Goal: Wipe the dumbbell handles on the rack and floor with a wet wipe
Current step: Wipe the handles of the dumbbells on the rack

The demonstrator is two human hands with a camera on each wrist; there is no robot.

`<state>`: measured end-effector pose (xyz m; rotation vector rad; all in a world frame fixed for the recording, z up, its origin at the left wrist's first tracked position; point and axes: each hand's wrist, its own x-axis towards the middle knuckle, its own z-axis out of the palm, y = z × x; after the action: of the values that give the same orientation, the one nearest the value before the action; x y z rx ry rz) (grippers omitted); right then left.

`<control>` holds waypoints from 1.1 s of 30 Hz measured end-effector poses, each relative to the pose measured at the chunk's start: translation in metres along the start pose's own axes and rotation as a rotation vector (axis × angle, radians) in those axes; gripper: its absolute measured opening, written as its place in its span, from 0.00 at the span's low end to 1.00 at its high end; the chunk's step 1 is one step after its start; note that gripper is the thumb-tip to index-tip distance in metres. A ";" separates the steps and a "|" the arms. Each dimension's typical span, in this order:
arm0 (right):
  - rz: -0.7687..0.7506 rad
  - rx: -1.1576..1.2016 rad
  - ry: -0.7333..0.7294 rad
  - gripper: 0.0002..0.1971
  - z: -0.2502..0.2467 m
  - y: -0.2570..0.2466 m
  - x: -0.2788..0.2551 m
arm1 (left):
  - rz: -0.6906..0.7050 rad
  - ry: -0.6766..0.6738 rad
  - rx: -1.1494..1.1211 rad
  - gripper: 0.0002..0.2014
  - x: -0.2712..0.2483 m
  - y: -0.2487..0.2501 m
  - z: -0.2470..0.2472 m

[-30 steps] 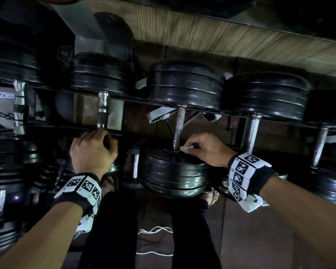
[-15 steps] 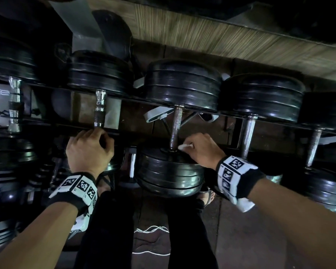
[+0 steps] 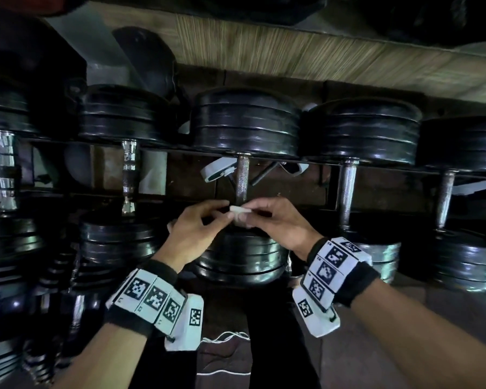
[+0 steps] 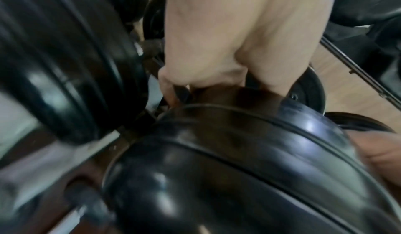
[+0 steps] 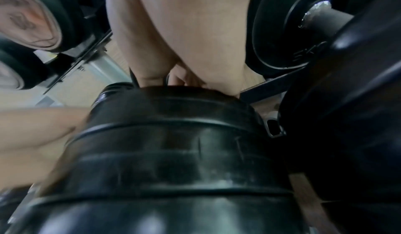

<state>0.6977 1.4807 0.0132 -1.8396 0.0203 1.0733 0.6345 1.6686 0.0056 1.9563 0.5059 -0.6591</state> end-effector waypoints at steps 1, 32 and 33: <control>0.002 0.025 0.008 0.09 0.001 0.001 -0.001 | 0.010 -0.018 0.018 0.19 0.000 0.001 -0.002; -0.069 0.076 0.168 0.09 0.002 0.023 -0.014 | -0.012 -0.144 0.222 0.09 0.018 0.030 -0.008; -0.067 0.059 0.125 0.11 0.000 0.022 -0.013 | -0.014 -0.138 0.172 0.09 0.012 0.031 -0.007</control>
<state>0.6801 1.4637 0.0065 -1.8382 0.0631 0.9017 0.6634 1.6626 0.0216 2.0506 0.3885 -0.8645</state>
